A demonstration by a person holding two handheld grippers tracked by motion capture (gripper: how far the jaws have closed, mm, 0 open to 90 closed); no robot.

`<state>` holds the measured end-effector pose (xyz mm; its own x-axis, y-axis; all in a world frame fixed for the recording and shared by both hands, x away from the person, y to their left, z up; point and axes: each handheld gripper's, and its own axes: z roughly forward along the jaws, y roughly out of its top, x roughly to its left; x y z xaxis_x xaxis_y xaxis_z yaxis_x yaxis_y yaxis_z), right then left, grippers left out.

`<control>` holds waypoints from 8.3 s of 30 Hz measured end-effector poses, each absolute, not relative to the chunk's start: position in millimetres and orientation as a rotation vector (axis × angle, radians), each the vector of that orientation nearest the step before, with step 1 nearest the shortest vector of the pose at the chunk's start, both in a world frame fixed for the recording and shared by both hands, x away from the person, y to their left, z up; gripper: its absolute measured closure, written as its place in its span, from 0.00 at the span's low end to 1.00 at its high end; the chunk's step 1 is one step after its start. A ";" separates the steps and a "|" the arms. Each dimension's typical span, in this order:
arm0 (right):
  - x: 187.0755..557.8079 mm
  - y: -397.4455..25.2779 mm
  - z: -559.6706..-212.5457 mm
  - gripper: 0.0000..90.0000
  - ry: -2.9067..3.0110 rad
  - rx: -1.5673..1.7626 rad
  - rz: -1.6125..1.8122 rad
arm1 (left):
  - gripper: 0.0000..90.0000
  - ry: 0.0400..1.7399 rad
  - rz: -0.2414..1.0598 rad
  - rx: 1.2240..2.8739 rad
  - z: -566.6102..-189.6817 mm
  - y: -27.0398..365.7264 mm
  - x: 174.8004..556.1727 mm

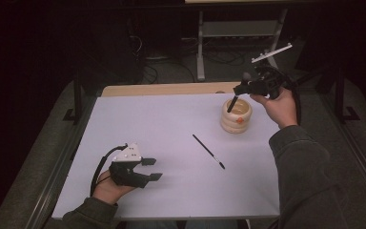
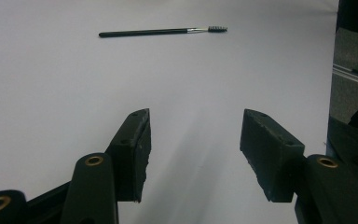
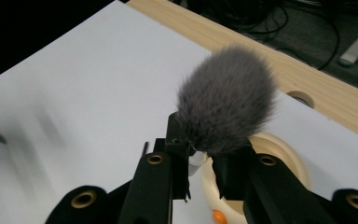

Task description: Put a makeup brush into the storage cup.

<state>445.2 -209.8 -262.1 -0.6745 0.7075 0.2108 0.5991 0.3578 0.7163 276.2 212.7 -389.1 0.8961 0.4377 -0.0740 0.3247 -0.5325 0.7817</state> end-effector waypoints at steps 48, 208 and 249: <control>465.4 -229.9 -283.8 0.84 2.317 1.396 1.087 | 0.46 0.541 0.166 2.182 -388.2 215.3 276.0; 364.0 -116.8 -413.7 0.70 2.666 1.188 0.958 | 0.40 0.563 0.196 2.158 -381.3 222.5 276.8; 370.5 -97.3 -426.5 0.95 2.740 1.132 0.650 | 0.40 0.537 0.199 2.169 -380.2 217.8 274.7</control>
